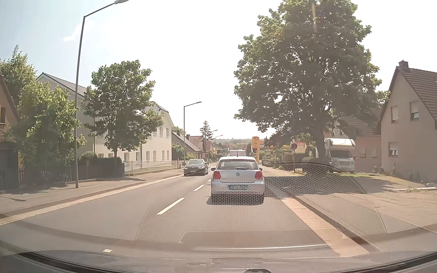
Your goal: Follow the waypoints while adhering to traffic rules and regulations
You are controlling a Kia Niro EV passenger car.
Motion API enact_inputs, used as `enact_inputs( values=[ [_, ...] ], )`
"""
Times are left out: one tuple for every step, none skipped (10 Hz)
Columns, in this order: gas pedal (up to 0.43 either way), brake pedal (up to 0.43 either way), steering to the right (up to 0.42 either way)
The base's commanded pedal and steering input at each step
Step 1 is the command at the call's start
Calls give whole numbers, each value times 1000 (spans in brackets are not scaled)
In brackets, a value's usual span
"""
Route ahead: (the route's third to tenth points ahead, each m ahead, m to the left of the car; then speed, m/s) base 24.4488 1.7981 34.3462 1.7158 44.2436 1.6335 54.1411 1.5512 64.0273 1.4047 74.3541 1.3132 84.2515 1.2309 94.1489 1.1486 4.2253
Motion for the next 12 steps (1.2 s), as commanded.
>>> enact_inputs(
  values=[
    [220, 0, 0],
    [220, 0, 0],
    [220, 0, 0],
    [197, 0, 0],
    [197, 0, 0],
    [189, 0, 0],
    [189, 0, -1],
    [189, 0, 0],
    [189, 0, 0],
    [189, 0, 0],
    [189, 0, 1],
    [189, 0, 2]
  ],
)
